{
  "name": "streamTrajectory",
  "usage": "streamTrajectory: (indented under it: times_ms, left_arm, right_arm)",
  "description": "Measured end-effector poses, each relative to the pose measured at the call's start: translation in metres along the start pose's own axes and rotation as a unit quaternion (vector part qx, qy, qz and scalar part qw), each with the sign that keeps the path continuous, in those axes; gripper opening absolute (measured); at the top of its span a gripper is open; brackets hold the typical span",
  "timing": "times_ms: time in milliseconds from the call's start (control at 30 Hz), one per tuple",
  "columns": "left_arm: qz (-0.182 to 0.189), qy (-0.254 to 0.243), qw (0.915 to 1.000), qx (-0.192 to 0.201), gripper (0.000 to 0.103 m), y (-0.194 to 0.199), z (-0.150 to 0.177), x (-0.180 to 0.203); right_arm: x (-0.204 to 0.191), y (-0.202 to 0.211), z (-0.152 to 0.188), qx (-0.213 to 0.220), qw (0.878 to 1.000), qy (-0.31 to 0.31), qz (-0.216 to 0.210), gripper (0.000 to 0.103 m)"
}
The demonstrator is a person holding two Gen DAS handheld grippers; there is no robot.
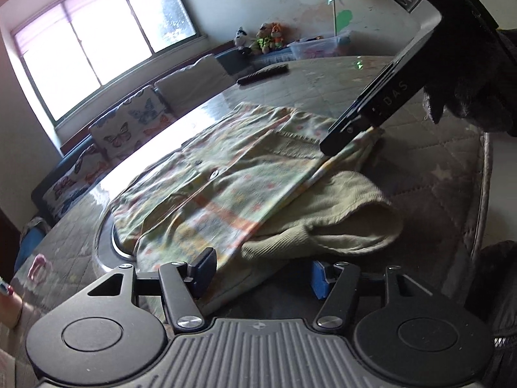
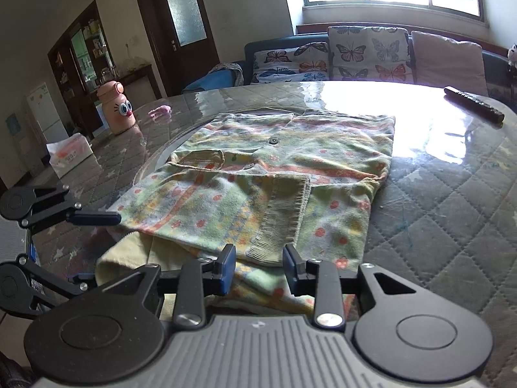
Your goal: Fold clothes
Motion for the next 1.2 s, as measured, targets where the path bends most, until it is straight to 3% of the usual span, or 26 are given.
streamTrajectory:
  times_ms: [167,233,333,433,533,833,933,1033,1200]
  left_arm:
    - [0.018,-0.011,0.9993,0.031,0.059,-0.005,-0.013,0.01]
    - [0.025,-0.003,0.999,0.038,0.041,-0.007,-0.017,0.009]
    - [0.026,0.02,0.9982,0.05,0.024,-0.007,-0.023,0.003]
    - [0.023,0.053,0.9968,0.055,0.012,-0.005,-0.028,-0.008]
    - [0.019,0.084,0.9948,0.055,0.008,-0.007,-0.033,-0.02]
    - [0.017,0.129,0.9902,0.052,0.007,-0.018,-0.044,-0.04]
    - [0.02,0.131,0.99,0.047,0.008,-0.018,-0.041,-0.042]
    - [0.021,0.132,0.9901,0.042,0.013,-0.016,-0.037,-0.044]
    - [0.002,0.102,0.9941,0.037,0.035,-0.002,-0.021,-0.044]
  right_arm:
    - [0.003,0.008,0.004,-0.002,1.0,0.015,0.012,0.036]
    - [0.005,0.012,0.005,-0.002,1.0,0.023,0.018,0.04]
    - [0.004,0.019,0.006,0.0,0.999,0.04,0.02,0.042]
    - [-0.001,0.025,0.008,0.0,0.998,0.064,0.014,0.045]
    - [-0.007,0.028,0.009,0.001,0.996,0.087,0.005,0.05]
    - [-0.04,0.006,0.006,0.019,0.989,0.146,-0.021,0.053]
    - [-0.045,-0.004,0.001,0.019,0.989,0.144,-0.031,0.045]
    - [-0.048,-0.012,-0.001,0.011,0.989,0.138,-0.042,0.022]
    - [-0.046,-0.009,-0.014,0.016,0.992,0.113,-0.052,0.015]
Point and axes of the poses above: each gripper's, at about its wrist camera, not at the fingertips, and y roughly against the way its jaws point, x to its right, z to its underside, the point moved 8 cm from there along -y, roughly the way its jaws point, and after that the axes turned 4 degrees about z, right-handed, at the moved point
